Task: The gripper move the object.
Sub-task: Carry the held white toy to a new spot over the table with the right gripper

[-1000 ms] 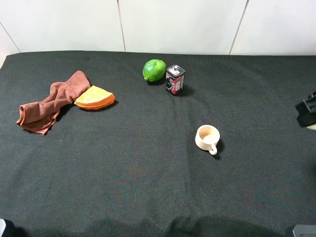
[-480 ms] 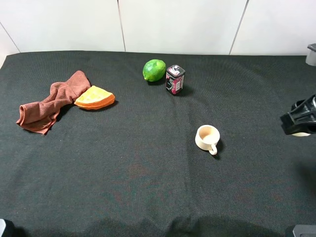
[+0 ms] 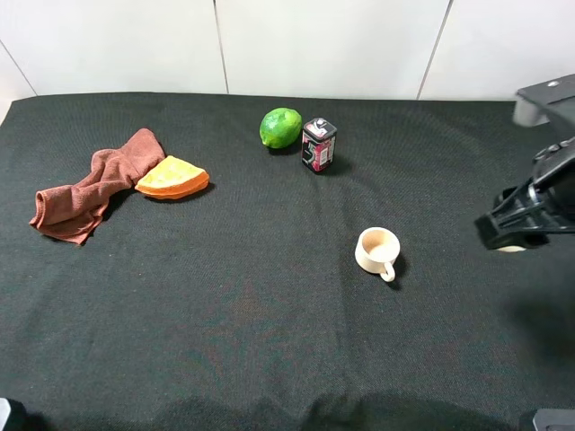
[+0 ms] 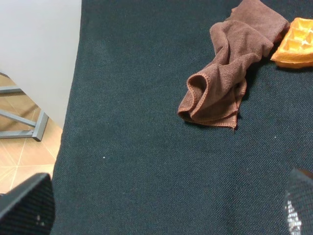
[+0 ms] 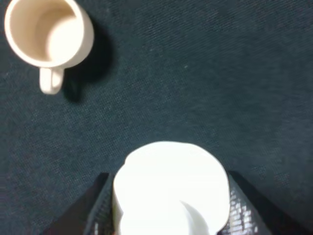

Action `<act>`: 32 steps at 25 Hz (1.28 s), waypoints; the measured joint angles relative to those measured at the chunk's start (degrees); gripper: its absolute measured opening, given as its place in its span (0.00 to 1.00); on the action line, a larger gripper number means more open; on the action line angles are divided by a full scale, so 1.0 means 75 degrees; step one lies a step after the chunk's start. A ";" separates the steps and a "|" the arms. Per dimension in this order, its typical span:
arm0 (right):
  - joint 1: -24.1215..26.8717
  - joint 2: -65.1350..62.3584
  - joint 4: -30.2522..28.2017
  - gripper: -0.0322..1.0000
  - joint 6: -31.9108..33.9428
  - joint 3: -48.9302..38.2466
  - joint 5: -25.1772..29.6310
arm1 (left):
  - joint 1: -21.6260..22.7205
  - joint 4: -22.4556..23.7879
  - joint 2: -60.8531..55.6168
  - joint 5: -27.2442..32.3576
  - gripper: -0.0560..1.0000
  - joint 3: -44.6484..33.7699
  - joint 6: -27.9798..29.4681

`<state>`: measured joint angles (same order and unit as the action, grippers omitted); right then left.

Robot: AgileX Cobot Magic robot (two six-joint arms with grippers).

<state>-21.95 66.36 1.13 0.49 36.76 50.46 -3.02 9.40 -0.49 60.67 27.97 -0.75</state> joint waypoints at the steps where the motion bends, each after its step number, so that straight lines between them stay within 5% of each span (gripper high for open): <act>1: -0.0148 0.0149 0.0027 0.36 0.0018 0.0000 -0.0048 | 0.0000 0.0000 0.0000 0.0000 0.99 0.0000 0.0000; 16: -0.1969 0.1953 0.0172 0.36 0.0305 0.1016 -0.0778 | 0.0000 0.0000 0.0000 0.0000 0.99 0.0000 0.0000; 32: -0.2365 0.2618 0.0630 0.36 0.0072 0.1117 -0.1206 | 0.0000 0.0000 0.0000 0.0000 0.99 0.0000 0.0000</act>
<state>-39.69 85.99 5.86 1.03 45.14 41.41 -3.02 9.40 -0.49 60.67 27.97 -0.75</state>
